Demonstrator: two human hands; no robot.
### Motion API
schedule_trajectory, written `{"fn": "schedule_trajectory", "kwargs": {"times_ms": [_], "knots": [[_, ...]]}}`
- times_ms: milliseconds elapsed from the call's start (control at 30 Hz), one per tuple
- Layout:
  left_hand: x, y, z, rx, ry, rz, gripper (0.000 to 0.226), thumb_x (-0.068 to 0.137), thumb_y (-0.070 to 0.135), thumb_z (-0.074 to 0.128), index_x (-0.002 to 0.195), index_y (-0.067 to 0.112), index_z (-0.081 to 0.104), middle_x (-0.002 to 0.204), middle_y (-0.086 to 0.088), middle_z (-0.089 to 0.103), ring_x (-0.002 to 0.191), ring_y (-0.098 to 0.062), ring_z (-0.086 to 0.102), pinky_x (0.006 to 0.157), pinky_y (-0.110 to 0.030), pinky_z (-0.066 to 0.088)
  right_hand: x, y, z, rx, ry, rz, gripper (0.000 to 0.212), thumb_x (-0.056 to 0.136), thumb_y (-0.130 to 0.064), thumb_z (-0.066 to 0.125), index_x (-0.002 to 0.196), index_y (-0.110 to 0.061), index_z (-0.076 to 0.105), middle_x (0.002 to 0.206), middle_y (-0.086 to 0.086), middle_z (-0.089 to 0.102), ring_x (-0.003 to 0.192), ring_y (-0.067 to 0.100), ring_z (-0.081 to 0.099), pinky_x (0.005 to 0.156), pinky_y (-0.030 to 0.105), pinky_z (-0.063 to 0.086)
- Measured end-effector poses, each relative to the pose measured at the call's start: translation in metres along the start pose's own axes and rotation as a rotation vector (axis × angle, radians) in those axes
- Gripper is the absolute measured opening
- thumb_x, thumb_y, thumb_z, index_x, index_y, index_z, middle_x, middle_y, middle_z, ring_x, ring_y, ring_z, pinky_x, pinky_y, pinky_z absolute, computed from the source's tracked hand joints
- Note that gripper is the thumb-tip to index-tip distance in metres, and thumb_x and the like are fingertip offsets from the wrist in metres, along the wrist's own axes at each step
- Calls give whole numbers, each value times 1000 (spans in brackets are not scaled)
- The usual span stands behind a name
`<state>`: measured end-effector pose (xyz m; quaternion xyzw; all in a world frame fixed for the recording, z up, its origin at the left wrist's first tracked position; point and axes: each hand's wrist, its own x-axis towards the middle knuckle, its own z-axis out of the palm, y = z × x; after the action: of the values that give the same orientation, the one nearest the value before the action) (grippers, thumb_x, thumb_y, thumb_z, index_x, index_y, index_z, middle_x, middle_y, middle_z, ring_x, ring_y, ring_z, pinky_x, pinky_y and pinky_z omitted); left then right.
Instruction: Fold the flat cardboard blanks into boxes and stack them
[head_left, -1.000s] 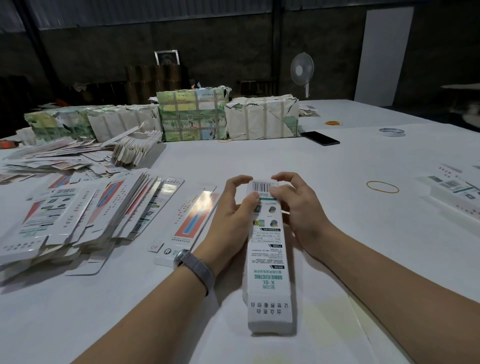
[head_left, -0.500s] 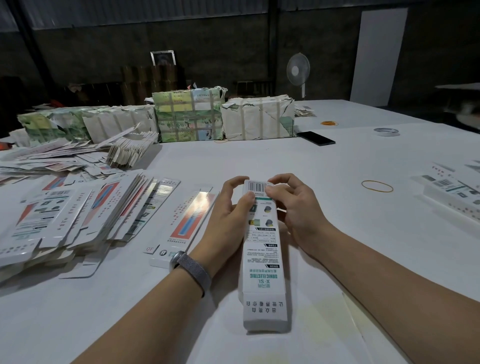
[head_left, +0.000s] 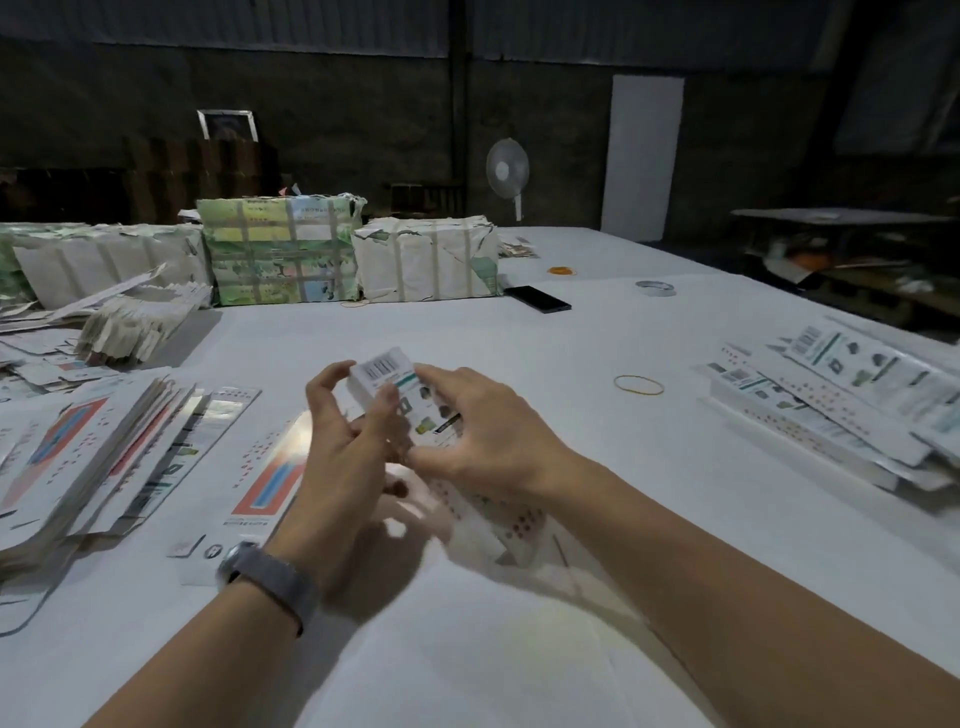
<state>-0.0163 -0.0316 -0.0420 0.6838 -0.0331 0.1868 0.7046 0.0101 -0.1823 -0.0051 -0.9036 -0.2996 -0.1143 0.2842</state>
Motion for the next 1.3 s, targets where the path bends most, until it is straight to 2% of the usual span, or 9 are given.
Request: {"fn": "schedule_trajectory", "kwargs": {"times_ms": [133,200,333,500,600,700,967,1167,1300], "knots": [[0,0,5,-1,-98,1,36,84,61,50,118,63,38,93,-3,74,68,-24,72,46,-32,53,-10,16,-39,-95,76,91,78,81,-46,71,150,-27,38,123,-1,56,109,18,55,93,42,50],[-1,-2,6,48,-102,-1,27,91,54,53,116,61,45,89,-3,72,68,-22,71,45,-38,53,-22,36,-69,-152,84,173,77,82,-47,69,151,-29,38,124,-3,55,111,17,54,95,42,49],[-1,-12,4,176,-127,-5,28,103,35,52,101,63,52,82,5,71,59,-10,66,42,-27,38,-55,94,-133,-398,90,418,66,83,-45,66,144,-30,47,121,-3,51,112,19,52,95,41,48],[-3,-15,3,205,-170,0,25,102,28,56,102,52,61,76,2,69,57,-14,63,40,-24,35,-104,174,-178,-749,17,679,23,84,-44,59,100,-28,60,111,-2,48,112,25,48,74,33,40],[-2,-18,2,238,-185,0,25,102,26,57,103,49,65,75,0,69,60,-22,63,43,-26,37,-118,202,-186,-944,28,678,33,90,-52,53,115,-34,62,122,0,49,113,25,40,78,34,37],[0,-19,1,268,-181,9,27,101,21,57,100,46,68,71,0,68,49,-14,60,42,-24,37,-112,206,-181,-1059,63,598,29,91,-41,53,115,-30,66,121,0,47,109,25,41,85,36,38],[-5,-10,2,375,-154,66,34,99,13,57,87,42,68,70,2,69,46,-9,56,38,-20,40,-65,138,-101,-531,95,413,28,92,-36,56,118,-31,66,123,-7,52,120,16,43,91,35,43],[-9,0,-2,675,-81,216,26,92,6,58,94,31,67,64,0,66,66,-11,61,65,-28,49,-11,54,-19,-108,20,226,23,89,-37,59,110,-33,69,108,-10,57,98,12,53,88,33,46],[1,4,-13,868,43,233,22,89,11,56,103,24,68,68,10,60,73,-7,56,61,-30,41,14,22,21,34,46,132,22,89,-33,60,108,-30,71,100,-11,59,89,12,55,87,34,48]]}}
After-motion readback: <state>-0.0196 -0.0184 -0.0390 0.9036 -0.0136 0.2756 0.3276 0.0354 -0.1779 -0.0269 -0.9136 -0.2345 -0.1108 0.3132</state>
